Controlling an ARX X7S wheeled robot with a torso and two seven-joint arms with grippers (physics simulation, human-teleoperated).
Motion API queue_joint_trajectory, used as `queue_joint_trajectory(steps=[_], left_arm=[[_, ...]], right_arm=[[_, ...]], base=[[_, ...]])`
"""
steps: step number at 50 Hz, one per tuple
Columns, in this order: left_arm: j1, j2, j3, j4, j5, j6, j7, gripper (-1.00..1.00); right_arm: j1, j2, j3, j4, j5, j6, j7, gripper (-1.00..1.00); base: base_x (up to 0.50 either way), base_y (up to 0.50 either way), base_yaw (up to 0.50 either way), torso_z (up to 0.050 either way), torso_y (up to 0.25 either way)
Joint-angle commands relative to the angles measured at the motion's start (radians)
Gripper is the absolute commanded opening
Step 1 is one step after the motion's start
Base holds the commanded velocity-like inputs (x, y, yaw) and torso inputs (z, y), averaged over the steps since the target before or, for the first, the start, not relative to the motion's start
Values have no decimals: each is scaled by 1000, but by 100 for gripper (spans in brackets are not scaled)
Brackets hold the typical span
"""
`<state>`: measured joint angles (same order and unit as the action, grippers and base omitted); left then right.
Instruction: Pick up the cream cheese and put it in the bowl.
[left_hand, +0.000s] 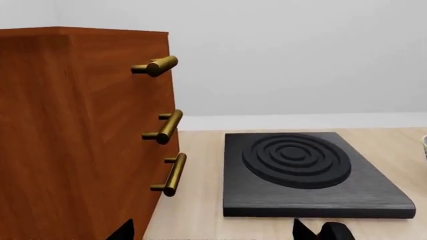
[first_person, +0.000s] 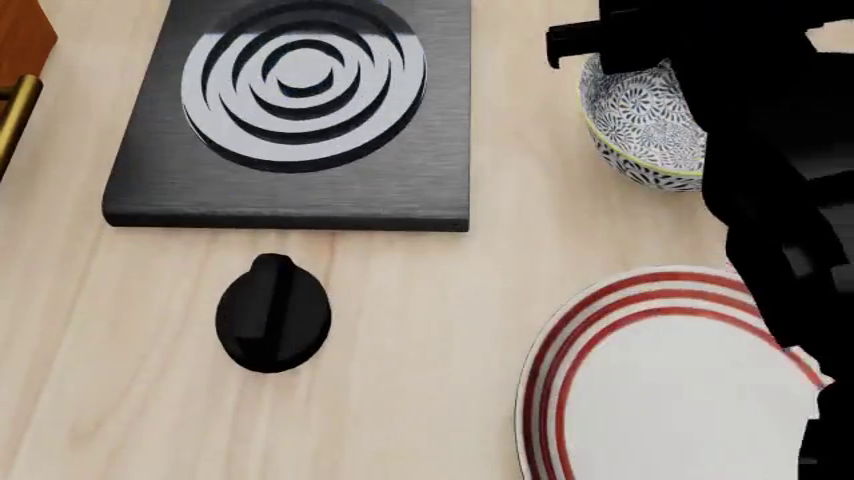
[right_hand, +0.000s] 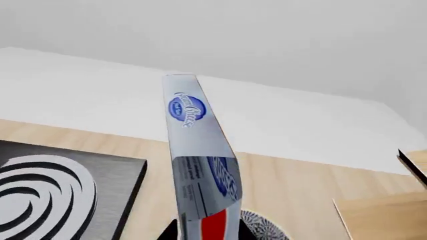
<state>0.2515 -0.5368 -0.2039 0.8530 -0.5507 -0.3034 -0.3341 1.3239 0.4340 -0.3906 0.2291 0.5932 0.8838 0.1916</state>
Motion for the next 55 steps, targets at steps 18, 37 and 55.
queue_joint_trajectory(steps=[18, 37, 55], left_arm=[[-15, -7, 27, -22, 12, -5, -1, 100], [-18, -7, 42, -31, 23, 0, -3, 100], [-27, -4, 61, -48, 34, -1, -7, 100]], right_arm=[[224, -90, -129, 483, -172, 44, -9, -100], [220, -88, -140, 493, -145, 118, -51, -100], [239, -108, -167, 550, -128, 214, -88, -100]], base=[[0, 0, 0, 0, 1], [0, 0, 0, 0, 1], [0, 0, 0, 0, 1]])
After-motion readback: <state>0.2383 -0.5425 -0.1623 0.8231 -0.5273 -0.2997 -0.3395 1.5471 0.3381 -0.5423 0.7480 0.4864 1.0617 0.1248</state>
